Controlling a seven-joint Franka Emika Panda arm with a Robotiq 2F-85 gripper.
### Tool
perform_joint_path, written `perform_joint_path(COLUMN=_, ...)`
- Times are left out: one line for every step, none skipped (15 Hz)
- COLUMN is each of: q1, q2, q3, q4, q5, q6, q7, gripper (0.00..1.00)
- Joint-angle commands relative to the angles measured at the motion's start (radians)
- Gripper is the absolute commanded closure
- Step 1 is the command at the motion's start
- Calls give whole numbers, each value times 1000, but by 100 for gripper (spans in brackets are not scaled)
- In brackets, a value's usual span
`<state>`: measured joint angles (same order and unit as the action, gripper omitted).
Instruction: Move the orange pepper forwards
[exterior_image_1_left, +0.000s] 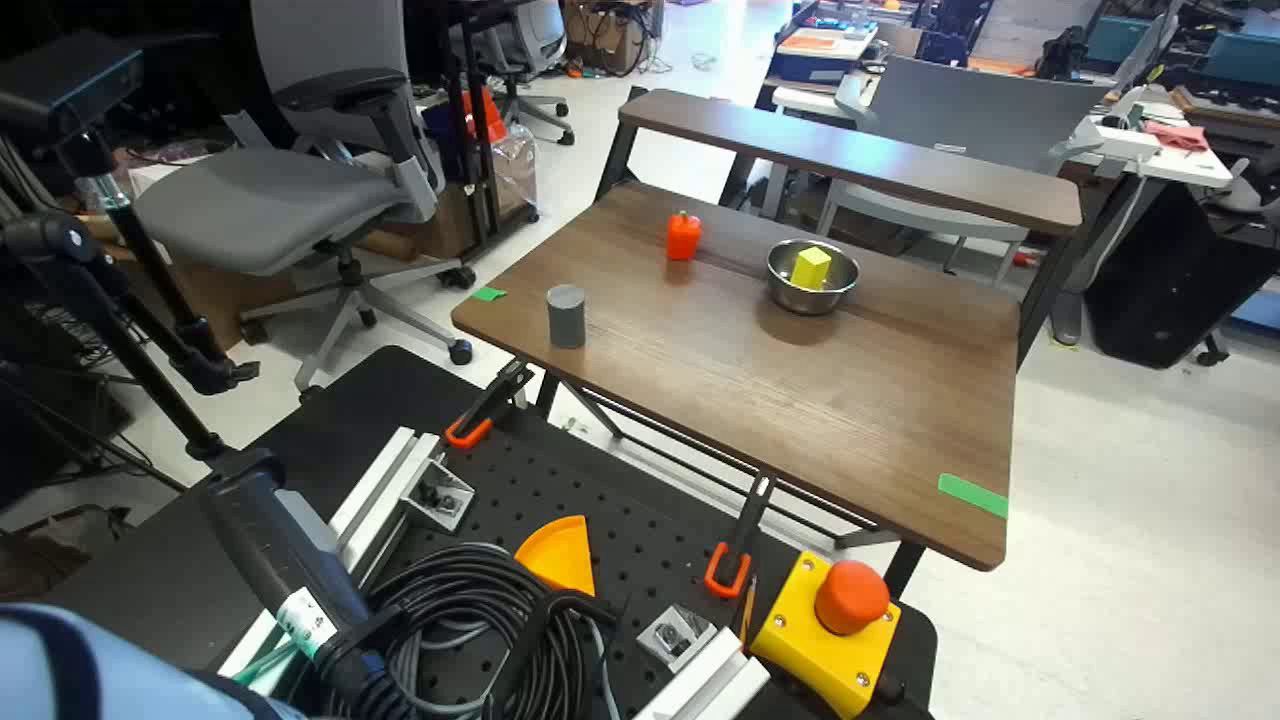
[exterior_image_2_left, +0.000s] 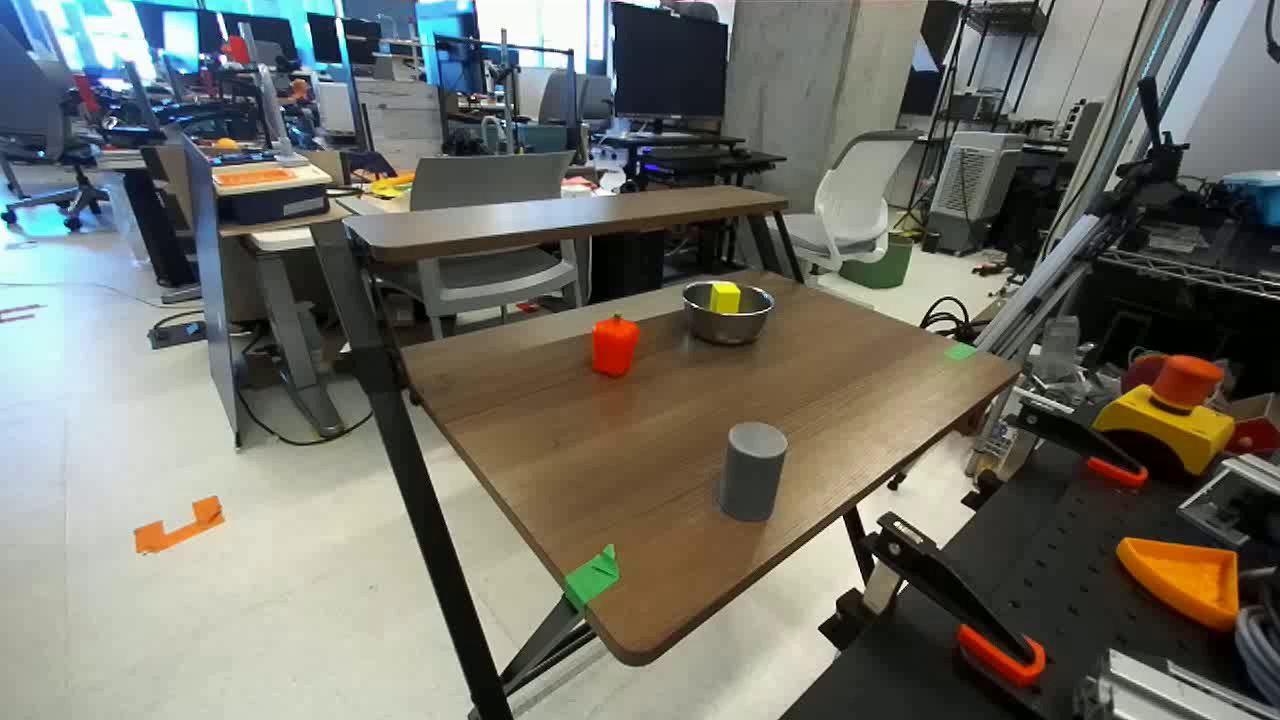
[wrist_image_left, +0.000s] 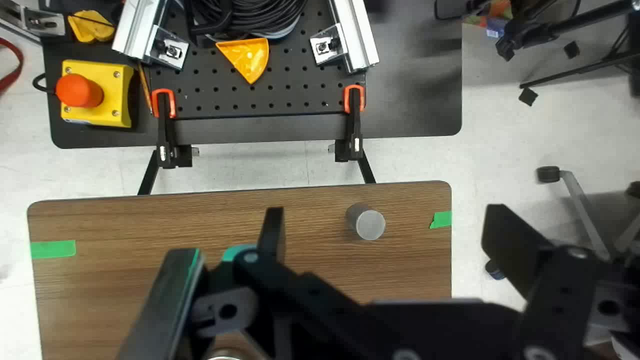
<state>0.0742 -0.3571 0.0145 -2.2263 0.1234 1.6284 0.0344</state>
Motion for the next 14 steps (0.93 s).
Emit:
perform_joint_path(q1=-13, q2=0, q3=11, q4=2, q5=3, q6=-2, q7=-3, gripper=0)
perform_joint_path(q1=-13, q2=0, q3=11, q4=2, q5=3, q6=-2, q7=-3, gripper=0)
perform_joint_path(q1=-13, q2=0, q3=11, q4=2, q5=3, q6=-2, q7=-3, gripper=0)
perform_joint_path(q1=-13, q2=25, q3=16, q4=12, q5=-1, q6=8, q7=11, gripper=0)
perform_joint_path(q1=-14, q2=45, q3=21, q4=18, q5=-6, q6=20, q7=22, gripper=0)
perform_joint_path(q1=-14, q2=82, q3=28, q4=28, q5=-10, q6=37, q7=42, gripper=0)
perform_joint_path(q1=-14, q2=111, q3=33, q4=36, q5=-8, q6=61, q7=60, gripper=0)
perform_joint_path(q1=-11, q2=155, q3=42, q4=49, q5=-14, q6=91, q7=80, gripper=0)
perform_joint_path(q1=-9, q2=197, q3=50, q4=63, q5=-19, q6=134, q7=102, gripper=0)
perform_joint_path(q1=-7, q2=242, q3=58, q4=83, q5=-30, q6=161, q7=126, gripper=0)
perform_joint_path(q1=-6, q2=295, q3=64, q4=105, q5=-39, q6=201, q7=147, gripper=0)
perform_joint_path(q1=-4, q2=351, q3=68, q4=137, q5=-48, q6=234, q7=168, gripper=0)
perform_joint_path(q1=-1, q2=401, q3=70, q4=169, q5=-57, q6=262, q7=185, gripper=0)
perform_joint_path(q1=2, q2=452, q3=69, q4=207, q5=-63, q6=285, q7=192, gripper=0)
